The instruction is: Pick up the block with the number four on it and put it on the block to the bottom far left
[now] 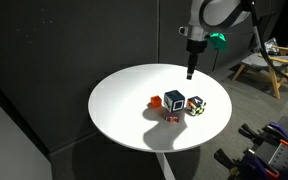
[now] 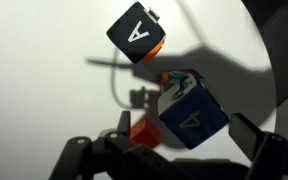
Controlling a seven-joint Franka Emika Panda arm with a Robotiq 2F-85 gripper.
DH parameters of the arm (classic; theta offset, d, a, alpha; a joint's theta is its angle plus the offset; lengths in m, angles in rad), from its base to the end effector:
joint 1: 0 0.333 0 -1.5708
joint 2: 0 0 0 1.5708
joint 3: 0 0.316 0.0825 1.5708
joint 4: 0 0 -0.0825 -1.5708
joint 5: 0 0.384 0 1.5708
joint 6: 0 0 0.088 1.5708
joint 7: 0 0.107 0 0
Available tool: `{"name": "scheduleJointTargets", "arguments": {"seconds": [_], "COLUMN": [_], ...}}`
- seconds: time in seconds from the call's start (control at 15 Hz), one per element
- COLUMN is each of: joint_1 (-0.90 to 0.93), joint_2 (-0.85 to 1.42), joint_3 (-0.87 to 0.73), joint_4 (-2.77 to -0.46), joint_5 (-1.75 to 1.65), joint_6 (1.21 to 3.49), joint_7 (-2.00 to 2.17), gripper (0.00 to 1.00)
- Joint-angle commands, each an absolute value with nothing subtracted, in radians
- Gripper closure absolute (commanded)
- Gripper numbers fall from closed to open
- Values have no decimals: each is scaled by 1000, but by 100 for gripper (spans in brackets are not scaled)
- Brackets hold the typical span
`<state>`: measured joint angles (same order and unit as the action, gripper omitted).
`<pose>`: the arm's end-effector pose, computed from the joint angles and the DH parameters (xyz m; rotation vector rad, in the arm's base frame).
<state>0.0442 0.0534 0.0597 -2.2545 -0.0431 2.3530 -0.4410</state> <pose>0.5290 0.0545 0.3443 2.9785 0.8798 0.0619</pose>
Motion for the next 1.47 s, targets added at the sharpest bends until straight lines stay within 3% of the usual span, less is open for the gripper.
{"name": "scheduleJointTargets", "arguments": {"seconds": [0.0, 0.93, 1.4], "joint_1": [44, 32, 12], "joint_2": [54, -9, -124], "joint_3": [62, 40, 14], "joint_4": [-2253, -2295, -2356], "joint_5": [-43, 31, -7], "joint_6": [2350, 2352, 2210], "joint_7": [-440, -209, 30], "gripper": [0, 0, 0]}}
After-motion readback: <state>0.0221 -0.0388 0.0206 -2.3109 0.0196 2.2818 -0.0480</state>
